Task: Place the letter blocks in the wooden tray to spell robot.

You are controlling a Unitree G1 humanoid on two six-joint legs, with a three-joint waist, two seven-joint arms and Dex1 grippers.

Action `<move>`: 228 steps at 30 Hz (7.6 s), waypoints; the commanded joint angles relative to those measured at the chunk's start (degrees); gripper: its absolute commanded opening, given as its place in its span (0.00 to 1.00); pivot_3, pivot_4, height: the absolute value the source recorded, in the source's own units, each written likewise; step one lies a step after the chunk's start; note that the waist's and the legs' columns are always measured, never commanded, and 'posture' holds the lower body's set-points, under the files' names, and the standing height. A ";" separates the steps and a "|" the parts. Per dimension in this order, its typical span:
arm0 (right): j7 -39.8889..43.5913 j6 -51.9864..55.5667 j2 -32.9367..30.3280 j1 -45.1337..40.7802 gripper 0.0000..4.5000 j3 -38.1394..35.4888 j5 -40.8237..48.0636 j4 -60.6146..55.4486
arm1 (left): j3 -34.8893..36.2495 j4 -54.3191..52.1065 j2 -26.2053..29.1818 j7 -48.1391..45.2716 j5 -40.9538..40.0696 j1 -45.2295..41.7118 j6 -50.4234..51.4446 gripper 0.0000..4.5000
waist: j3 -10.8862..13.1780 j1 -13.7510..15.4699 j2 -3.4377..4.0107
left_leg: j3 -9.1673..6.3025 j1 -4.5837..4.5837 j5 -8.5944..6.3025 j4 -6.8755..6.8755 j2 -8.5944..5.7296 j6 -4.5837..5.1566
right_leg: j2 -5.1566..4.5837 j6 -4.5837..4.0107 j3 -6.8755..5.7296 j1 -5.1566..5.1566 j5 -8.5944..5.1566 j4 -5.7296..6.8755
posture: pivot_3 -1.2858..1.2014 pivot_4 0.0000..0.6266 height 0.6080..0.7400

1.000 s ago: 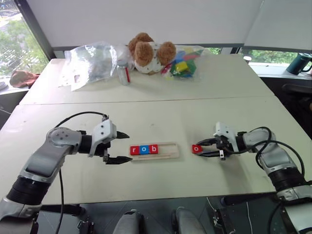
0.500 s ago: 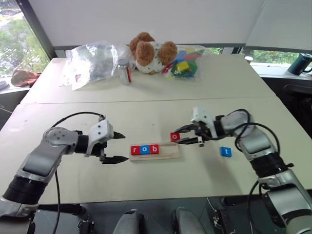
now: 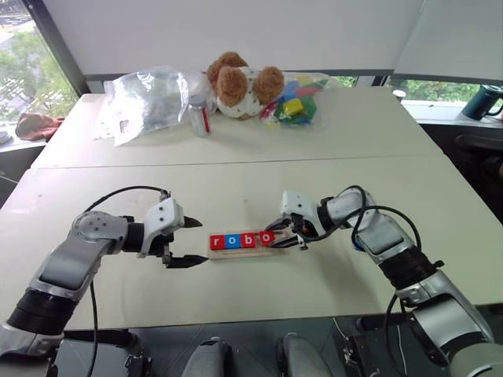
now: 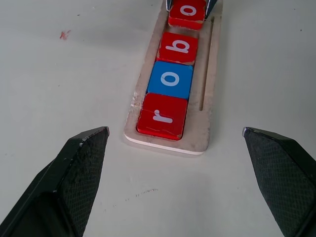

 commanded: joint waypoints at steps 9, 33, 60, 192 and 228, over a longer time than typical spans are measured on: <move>-1.40 -2.11 2.86 -2.15 0.25 0.41 -1.10 1.82 | 1.41 -2.38 -0.20 1.24 -0.79 0.59 -0.01 1.00 | 0.00 -0.14 0.00 | 0.00 0.01 0.00 0.00 0.00 0.00 | 0.01 0.00 0.00 0.00 0.00 0.01 | 0.52 0.24 1.00; -3.88 -0.18 3.86 -4.47 0.99 -3.48 0.74 1.29 | 0.34 -0.39 -1.44 1.09 0.38 -0.81 -1.19 1.00 | 0.00 -0.12 0.00 | 0.00 0.01 0.01 0.00 0.01 -0.01 | 0.02 0.00 -0.01 0.00 0.00 0.01 | 0.52 0.24 1.00; -65.93 61.99 33.49 36.37 0.99 -35.94 -12.32 -60.19 | -5.91 7.93 -9.81 -3.40 2.12 -10.69 -5.70 1.00 | -0.13 -0.27 0.07 | -0.02 0.10 0.13 -0.02 0.00 -0.15 | 0.36 -0.01 0.08 -0.04 -0.01 0.34 | 0.52 0.24 1.00; 1.43 -6.59 -0.80 1.62 0.24 -4.10 0.23 3.59 | 3.14 -0.39 -0.76 0.28 -0.47 -1.08 -1.61 1.00 | 0.03 -0.11 0.02 | 0.01 0.05 0.02 -0.02 0.05 -0.03 | 0.06 -0.01 0.03 0.02 0.01 0.03 | 0.52 0.24 1.00; 2.41 -4.41 -1.99 2.75 0.55 -3.40 -0.53 -0.58 | 1.86 2.55 -3.21 0.56 1.67 -2.91 -4.40 1.00 | 0.03 -0.07 0.02 | 0.02 0.04 0.02 -0.01 0.05 -0.03 | 0.07 -0.01 0.03 0.02 0.01 0.03 | 0.52 0.24 1.00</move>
